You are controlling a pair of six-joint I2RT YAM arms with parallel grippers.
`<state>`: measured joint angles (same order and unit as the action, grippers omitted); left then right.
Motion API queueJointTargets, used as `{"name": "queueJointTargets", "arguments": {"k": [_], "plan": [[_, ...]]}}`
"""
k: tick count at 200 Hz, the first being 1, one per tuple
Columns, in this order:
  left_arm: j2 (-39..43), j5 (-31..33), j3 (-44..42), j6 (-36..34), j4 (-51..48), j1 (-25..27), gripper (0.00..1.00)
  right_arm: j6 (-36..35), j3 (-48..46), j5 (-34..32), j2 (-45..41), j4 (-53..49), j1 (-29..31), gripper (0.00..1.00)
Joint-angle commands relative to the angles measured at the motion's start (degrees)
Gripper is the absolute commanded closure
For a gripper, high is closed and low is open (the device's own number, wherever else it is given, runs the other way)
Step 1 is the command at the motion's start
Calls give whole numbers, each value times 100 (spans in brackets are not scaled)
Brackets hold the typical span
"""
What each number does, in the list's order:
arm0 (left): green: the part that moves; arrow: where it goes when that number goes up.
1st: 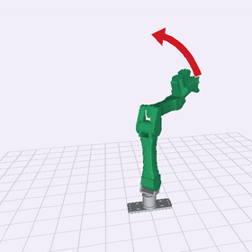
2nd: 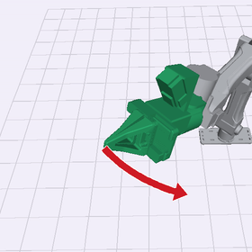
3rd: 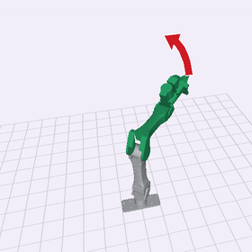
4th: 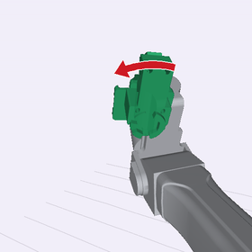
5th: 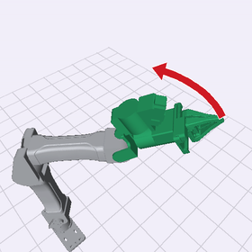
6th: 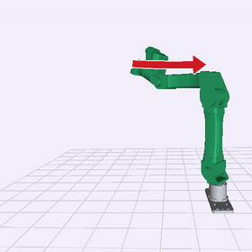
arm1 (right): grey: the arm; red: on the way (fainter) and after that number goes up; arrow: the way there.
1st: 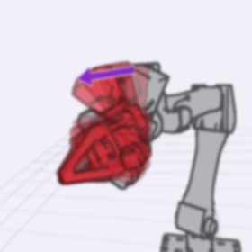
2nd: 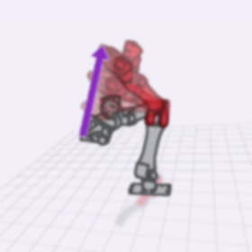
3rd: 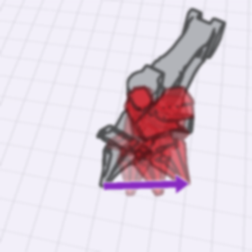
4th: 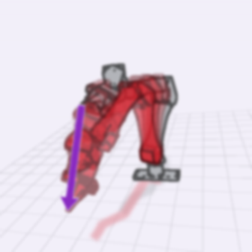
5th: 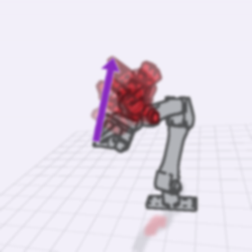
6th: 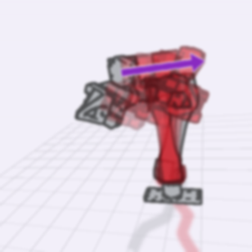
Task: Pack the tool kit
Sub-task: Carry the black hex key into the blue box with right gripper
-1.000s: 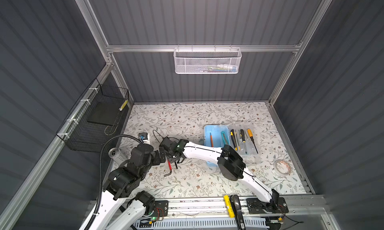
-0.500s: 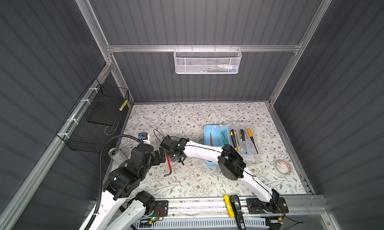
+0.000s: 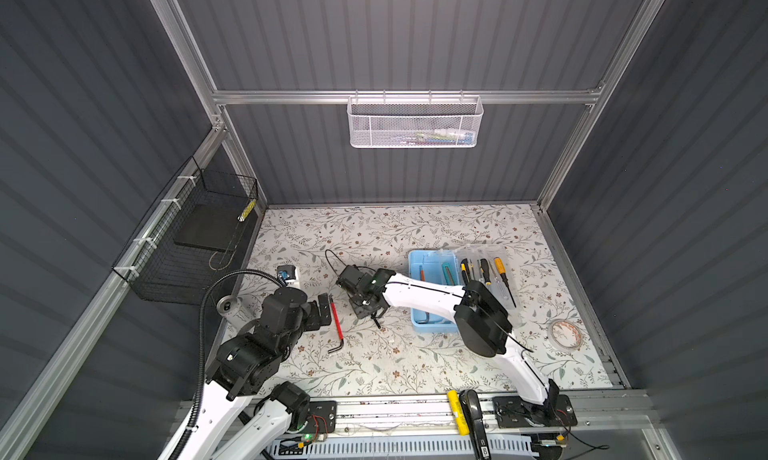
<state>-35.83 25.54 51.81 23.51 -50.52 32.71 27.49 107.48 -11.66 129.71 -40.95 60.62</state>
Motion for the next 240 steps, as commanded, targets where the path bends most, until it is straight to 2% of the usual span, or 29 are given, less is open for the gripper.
{"name": "queueJointTargets", "arguments": {"k": [1,87,123,165,240], "plan": [[48,56,-42,-83,34,-2,0,245,-358,-100,-625,248,-117,100],[63,39,-40,-85,34,-6,1,777,-2552,-1121,-2931,430,-674,100],[85,27,-52,-101,42,-4,1,1016,-3278,-1341,-3475,417,-949,100],[68,21,-42,-110,42,-1,1,1071,-3548,-1276,-3325,500,-1199,100],[47,21,-34,-110,34,-1,1,1000,-3243,-1271,-2581,535,-1492,100]]}}
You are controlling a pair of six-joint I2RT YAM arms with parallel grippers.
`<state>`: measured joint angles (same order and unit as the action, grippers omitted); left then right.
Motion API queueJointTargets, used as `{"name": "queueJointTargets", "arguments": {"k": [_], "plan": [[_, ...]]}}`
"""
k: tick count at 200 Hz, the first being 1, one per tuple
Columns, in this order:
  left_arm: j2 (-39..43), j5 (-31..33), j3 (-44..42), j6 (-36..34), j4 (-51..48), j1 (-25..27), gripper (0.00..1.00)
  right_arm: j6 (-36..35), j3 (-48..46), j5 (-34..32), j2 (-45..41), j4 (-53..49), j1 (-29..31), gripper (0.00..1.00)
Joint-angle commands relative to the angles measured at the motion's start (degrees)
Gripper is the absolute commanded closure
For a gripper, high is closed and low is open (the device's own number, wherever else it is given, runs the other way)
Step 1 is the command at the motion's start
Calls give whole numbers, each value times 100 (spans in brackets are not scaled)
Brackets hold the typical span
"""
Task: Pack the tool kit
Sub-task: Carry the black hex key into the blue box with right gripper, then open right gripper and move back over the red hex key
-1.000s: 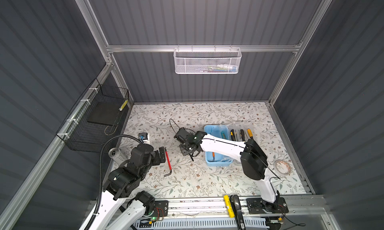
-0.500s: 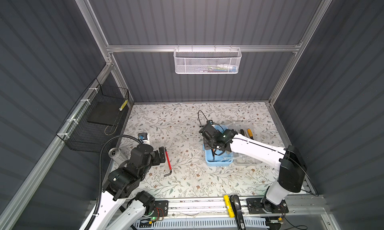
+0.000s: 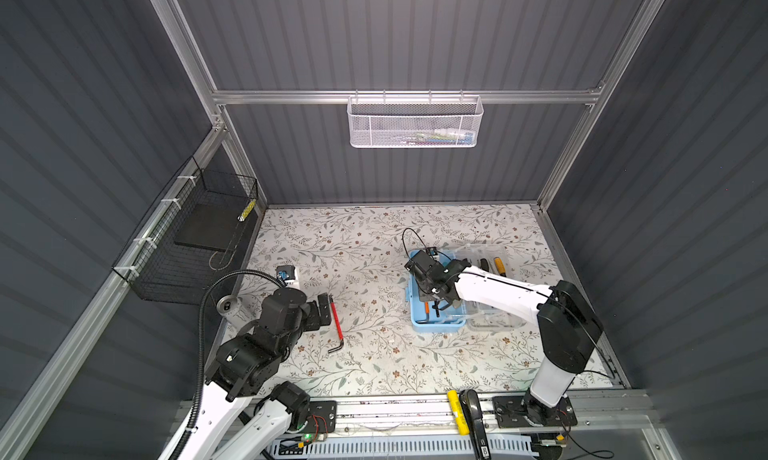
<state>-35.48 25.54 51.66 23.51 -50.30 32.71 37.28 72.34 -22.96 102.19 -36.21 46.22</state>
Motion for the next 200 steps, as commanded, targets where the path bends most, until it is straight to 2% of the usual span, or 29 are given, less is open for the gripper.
{"name": "queueJointTargets", "arguments": {"k": [1,58,79,106,139,172,200], "plan": [[14,21,-17,-110,12,-1,0,19,272,-144,179,65,-51,100],[25,39,-16,-110,7,-1,1,19,481,-86,714,116,-122,100],[40,48,-23,-101,3,-1,0,21,493,-58,811,121,-130,94],[44,48,-32,-101,3,-1,1,-22,487,-16,811,153,-131,80],[21,39,-9,-101,-6,-1,1,-71,468,24,511,50,-126,69],[85,78,-23,-85,3,-1,0,-277,328,92,-217,189,78,66],[123,118,-22,-68,-4,-1,1,-545,576,590,-311,489,502,64]]}}
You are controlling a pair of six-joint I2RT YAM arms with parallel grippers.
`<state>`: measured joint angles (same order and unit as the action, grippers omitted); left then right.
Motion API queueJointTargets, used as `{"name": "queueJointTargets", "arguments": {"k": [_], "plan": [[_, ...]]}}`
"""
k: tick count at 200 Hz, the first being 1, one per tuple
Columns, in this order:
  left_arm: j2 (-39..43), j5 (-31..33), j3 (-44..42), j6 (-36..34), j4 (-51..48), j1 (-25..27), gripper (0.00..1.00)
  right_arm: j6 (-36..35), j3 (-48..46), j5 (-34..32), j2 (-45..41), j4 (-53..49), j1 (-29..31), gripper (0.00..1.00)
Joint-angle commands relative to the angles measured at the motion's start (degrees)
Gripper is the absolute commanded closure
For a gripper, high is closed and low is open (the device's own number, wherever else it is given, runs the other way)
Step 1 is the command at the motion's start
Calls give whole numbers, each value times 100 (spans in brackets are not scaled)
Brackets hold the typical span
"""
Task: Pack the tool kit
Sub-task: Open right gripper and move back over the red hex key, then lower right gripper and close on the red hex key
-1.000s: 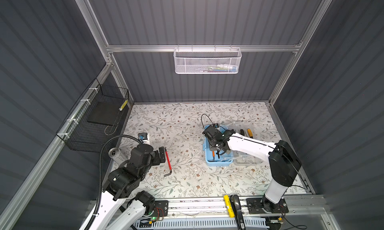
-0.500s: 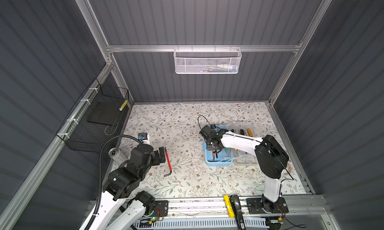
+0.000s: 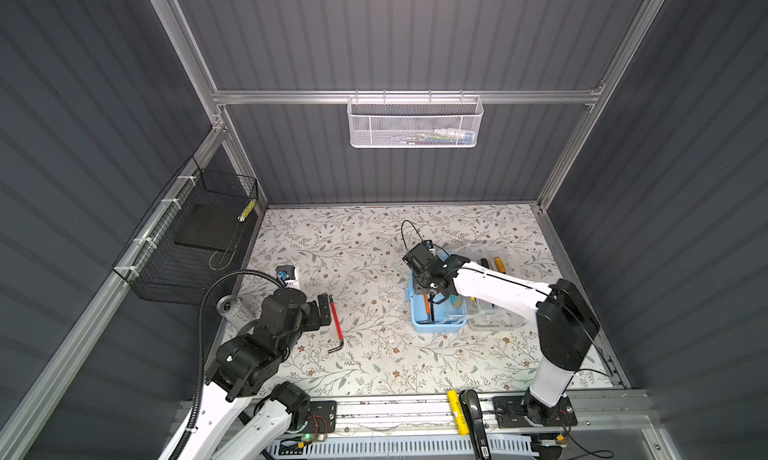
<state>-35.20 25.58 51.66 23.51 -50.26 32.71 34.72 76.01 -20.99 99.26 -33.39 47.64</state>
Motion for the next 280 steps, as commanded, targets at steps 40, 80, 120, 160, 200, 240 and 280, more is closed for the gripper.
{"name": "queueJointTargets", "arguments": {"k": [40,80,120,160,200,240,280], "plan": [[276,175,-39,-30,-10,-1,1,-656,1222,911,971,404,1124,63],[217,209,-25,-48,-27,-1,1,-845,2186,1626,2212,768,1553,64],[283,219,-37,-48,-10,-1,1,-987,3285,2056,3166,355,1765,62],[419,276,-39,-22,-19,-1,0,-990,3522,2016,3526,306,1897,62],[488,285,-54,-30,-1,-1,1,-1055,3779,2096,3836,116,1975,61],[514,289,-45,-30,-10,-4,0,-1115,4311,1966,4255,-315,2019,61],[625,324,-60,-22,-10,-1,1,-1074,4789,1690,4607,-834,2020,63]]}}
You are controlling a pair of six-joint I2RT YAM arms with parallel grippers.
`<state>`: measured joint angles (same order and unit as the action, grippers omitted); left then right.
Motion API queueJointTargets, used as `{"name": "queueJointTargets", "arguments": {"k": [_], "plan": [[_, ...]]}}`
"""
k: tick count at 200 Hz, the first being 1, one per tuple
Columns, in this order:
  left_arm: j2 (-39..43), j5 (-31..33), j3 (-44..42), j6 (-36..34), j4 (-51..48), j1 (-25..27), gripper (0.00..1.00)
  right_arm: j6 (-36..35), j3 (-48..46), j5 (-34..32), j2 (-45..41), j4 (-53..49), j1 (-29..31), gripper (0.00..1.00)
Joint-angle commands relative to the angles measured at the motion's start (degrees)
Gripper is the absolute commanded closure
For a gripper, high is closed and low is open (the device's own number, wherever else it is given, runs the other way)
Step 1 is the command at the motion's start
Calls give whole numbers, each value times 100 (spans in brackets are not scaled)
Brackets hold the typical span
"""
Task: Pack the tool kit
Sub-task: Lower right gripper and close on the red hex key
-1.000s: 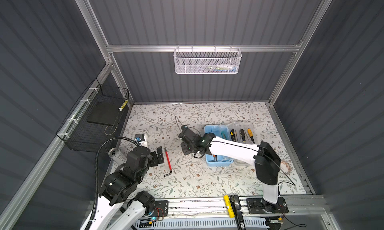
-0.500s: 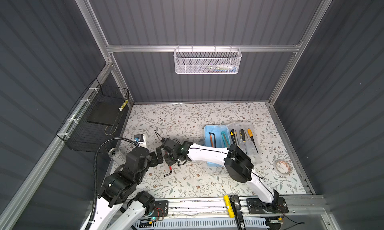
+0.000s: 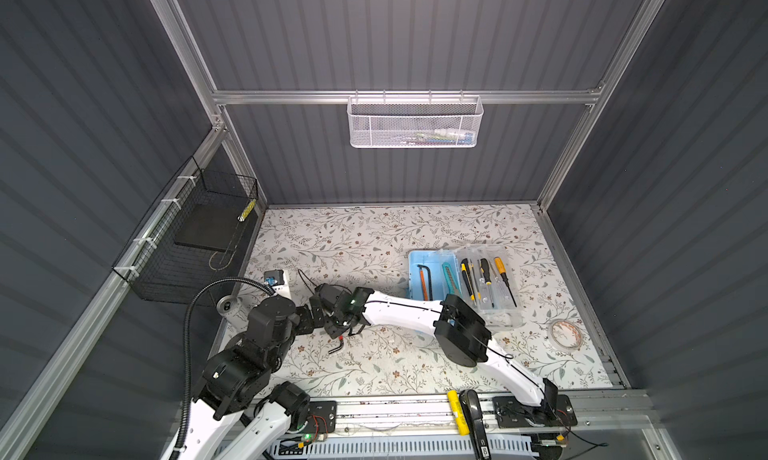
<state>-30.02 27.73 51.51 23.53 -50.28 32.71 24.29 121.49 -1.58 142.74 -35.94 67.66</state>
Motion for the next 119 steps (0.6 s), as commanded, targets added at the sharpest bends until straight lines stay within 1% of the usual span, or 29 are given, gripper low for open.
{"name": "queueJointTargets", "arguments": {"k": [1,23,48,65,76,87,103,119], "plan": [[105,110,-44,-24,-8,-6,1,-31,247,-257,266,-588,19,63],[137,110,-61,-24,1,-1,1,-63,340,-450,326,-779,19,63],[80,105,-54,-30,1,-2,1,-134,384,-585,343,-898,11,65],[26,93,-38,-56,9,-1,0,-337,358,-455,327,-823,10,67],[31,105,-28,-76,12,-1,0,-347,340,-464,316,-815,17,69],[52,110,-29,-75,10,-1,0,-340,299,-495,316,-787,12,71],[116,110,-58,-76,44,-1,1,-320,265,-535,316,-821,9,78],[154,120,-68,-75,54,-1,0,-320,187,-568,253,-815,10,83]]}}
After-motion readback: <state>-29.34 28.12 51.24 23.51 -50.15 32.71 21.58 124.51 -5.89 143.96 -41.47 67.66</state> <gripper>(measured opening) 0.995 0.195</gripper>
